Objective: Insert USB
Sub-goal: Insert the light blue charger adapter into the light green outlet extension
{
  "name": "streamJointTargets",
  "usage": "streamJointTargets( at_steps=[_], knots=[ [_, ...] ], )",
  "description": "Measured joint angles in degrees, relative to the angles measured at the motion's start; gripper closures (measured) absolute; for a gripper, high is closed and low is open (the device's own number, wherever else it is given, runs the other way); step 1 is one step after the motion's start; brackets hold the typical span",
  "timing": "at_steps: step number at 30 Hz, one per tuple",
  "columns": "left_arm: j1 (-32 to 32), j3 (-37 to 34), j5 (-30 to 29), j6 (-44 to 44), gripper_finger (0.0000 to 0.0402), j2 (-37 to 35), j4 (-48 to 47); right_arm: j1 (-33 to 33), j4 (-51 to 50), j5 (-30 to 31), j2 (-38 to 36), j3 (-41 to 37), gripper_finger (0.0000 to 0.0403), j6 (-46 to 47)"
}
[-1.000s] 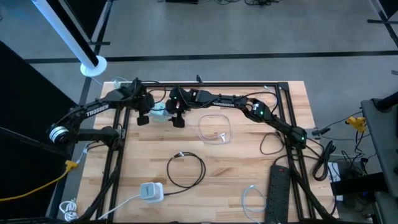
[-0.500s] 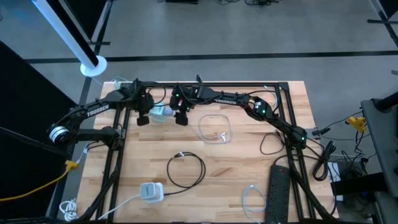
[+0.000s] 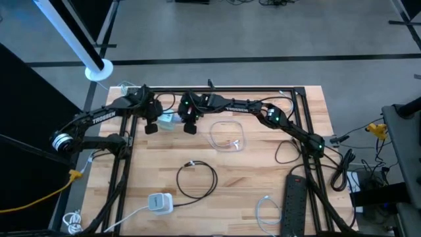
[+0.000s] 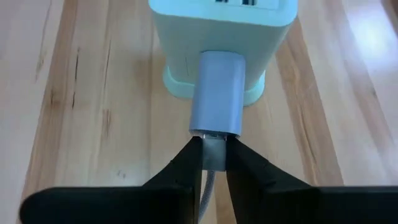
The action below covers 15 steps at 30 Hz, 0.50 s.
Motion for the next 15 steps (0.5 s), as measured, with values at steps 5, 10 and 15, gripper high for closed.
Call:
streamJointTargets(
  at_steps=[5, 10, 15],
  knots=[
    [-0.35, -0.68, -0.06, -1.26, 0.0401, 0.42, 0.61, 0.00, 1.63, 0.00, 0.07, -0.04, 0.0358, 2.22],
    [-1.60, -0.83, -0.52, -2.43, 0.0401, 2.12, 1.95, 0.20, 2.23, 1.23, 0.87, -0.04, 0.0328, 2.58],
    [-1.77, -0.83, -0.53, -3.11, 0.0401, 2.16, 2.27, 0.22, 2.31, 1.24, 1.61, -0.04, 0.0322, 2.35]
  ],
)
